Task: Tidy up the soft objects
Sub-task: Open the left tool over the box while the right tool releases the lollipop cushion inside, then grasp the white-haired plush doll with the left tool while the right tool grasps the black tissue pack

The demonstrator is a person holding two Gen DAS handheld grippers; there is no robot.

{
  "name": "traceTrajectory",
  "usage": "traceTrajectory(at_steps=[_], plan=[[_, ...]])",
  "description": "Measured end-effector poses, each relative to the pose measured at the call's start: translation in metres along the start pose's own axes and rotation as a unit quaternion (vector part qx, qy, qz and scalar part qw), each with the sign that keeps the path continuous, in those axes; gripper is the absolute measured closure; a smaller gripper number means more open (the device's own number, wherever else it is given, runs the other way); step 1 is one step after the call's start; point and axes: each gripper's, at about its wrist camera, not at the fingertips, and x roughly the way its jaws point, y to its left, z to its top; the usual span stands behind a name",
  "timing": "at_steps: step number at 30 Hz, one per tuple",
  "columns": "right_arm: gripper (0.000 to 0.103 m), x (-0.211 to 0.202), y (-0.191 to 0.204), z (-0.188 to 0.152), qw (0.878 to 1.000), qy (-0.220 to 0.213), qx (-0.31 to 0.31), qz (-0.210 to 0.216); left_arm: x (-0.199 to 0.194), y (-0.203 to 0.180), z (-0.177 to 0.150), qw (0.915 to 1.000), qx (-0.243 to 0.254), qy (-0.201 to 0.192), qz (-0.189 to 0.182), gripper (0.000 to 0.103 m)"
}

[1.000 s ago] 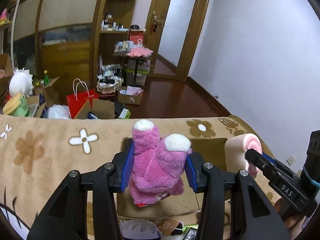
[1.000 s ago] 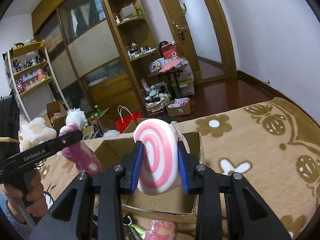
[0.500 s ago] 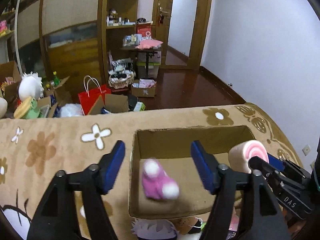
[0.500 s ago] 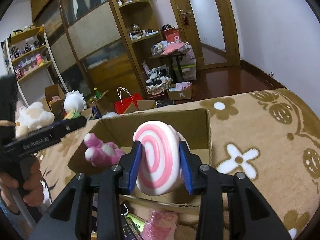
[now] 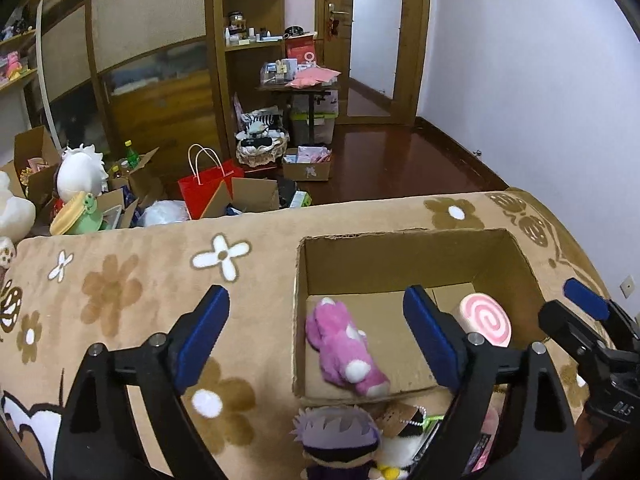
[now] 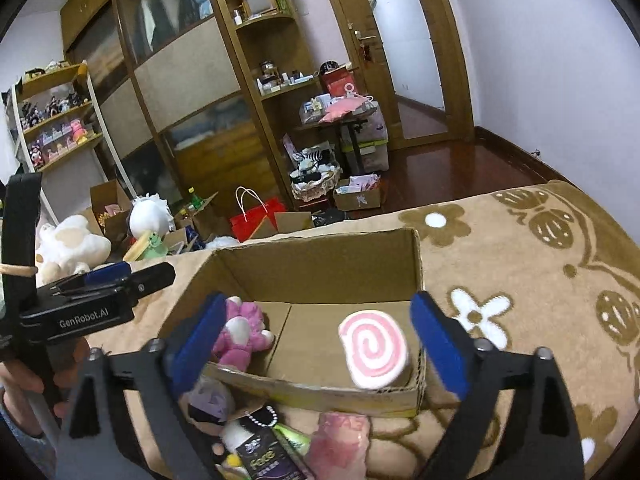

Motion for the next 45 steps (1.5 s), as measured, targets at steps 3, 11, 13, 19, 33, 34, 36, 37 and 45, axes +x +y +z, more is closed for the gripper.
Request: traceTrajectory(at_steps=[3, 11, 13, 19, 33, 34, 36, 37, 45], plan=[[0.000, -0.009, 0.005, -0.003, 1.000, -0.005, -0.001, -0.006, -0.005, 0.000, -0.003, 1.0000, 0.003, 0.006, 0.004, 0.009], [0.000, -0.033, 0.018, -0.013, 1.000, 0.009, -0.008, -0.022, -0.027, -0.002, -0.016, 0.9995, 0.020, 0.024, 0.000, 0.006], [0.000, -0.040, 0.022, -0.016, 1.000, 0.011, -0.011, -0.026, -0.033, 0.000, -0.020, 0.9993, 0.018, 0.032, -0.001, 0.006], [0.000, -0.062, 0.034, -0.023, 0.998, 0.022, -0.028, -0.045, -0.046, 0.011, -0.028, 0.9977, 0.014, 0.065, -0.011, 0.005], [0.000, -0.073, 0.052, -0.049, 0.998, 0.051, -0.021, -0.030, -0.052, 0.015, -0.043, 0.9939, 0.035, 0.104, -0.007, 0.005], [0.000, -0.071, 0.053, -0.050, 0.998, 0.054, -0.023, -0.030, -0.050, 0.015, -0.044, 0.9935, 0.036, 0.108, -0.008, 0.005], [0.000, -0.067, 0.054, -0.053, 0.997, 0.060, -0.029, -0.034, -0.046, 0.013, -0.046, 0.9927, 0.040, 0.114, -0.006, 0.005], [0.000, -0.064, 0.055, -0.054, 0.997, 0.062, -0.032, -0.038, -0.045, 0.013, -0.047, 0.9923, 0.042, 0.117, -0.005, 0.005], [0.000, -0.040, 0.052, -0.061, 0.993, 0.086, -0.051, -0.065, -0.021, 0.007, -0.059, 0.9871, 0.054, 0.150, 0.009, 0.005]])
